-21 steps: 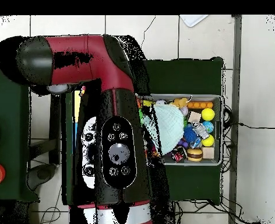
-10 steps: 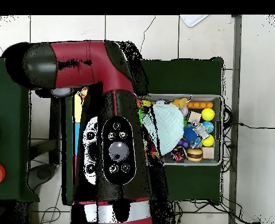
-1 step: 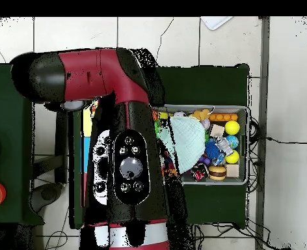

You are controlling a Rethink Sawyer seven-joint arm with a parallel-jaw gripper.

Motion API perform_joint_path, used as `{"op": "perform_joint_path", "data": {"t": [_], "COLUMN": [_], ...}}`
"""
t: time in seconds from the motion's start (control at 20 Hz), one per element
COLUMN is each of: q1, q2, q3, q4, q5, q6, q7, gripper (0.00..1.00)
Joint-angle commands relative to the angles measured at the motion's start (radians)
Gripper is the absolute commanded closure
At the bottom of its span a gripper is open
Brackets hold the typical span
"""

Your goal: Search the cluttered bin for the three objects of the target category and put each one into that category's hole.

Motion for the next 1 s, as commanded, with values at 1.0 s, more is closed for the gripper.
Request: {"op": "perform_joint_path", "data": {"t": [1.0], "q1": [-0.133], "q2": [0.054], "q3": [0.09], "q4": [0.29], "q5": [-0.118], "q6": [-0.219], "q7": [-0.114], "gripper": [1.0]}}
